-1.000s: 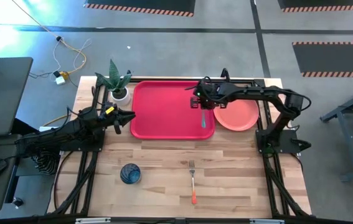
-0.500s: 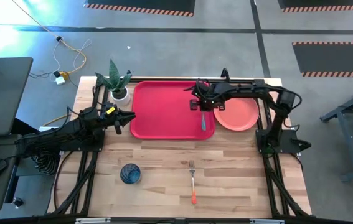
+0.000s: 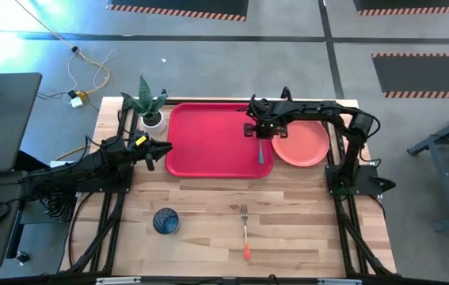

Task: Pick and place plate/cup/fork/spoon on tray
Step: Put the blue spoon on the right side of red serving tray

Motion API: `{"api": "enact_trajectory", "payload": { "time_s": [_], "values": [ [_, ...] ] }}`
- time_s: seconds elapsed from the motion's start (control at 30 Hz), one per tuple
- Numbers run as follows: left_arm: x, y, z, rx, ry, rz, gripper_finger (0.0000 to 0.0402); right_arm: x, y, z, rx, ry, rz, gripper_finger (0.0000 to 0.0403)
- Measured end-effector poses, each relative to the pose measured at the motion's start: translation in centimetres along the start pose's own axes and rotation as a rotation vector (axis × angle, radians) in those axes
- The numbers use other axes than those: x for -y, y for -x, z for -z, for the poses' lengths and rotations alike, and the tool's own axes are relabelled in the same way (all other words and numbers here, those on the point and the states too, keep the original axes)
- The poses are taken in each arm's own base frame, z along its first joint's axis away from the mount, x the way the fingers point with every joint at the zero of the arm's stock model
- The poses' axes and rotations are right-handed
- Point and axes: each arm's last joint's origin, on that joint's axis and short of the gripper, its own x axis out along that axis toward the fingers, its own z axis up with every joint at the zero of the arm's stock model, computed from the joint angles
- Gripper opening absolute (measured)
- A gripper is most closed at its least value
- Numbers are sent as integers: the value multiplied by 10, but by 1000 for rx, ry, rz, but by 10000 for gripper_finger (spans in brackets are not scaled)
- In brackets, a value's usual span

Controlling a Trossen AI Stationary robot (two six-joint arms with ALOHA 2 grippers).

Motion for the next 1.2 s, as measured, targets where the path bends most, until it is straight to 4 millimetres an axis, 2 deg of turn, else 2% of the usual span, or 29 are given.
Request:
{"api": "enact_trajectory", "payload": {
  "time_s": [0.3, 1.2],
  "values": [
    [0, 0, 0, 2, 0, -11, 104, -1, -11, 0, -24, -1, -4, 0],
    [0, 0, 0, 3, 0, -12, 104, 1, -11, -5, -11, -27, 2, 14]
  ]
}}
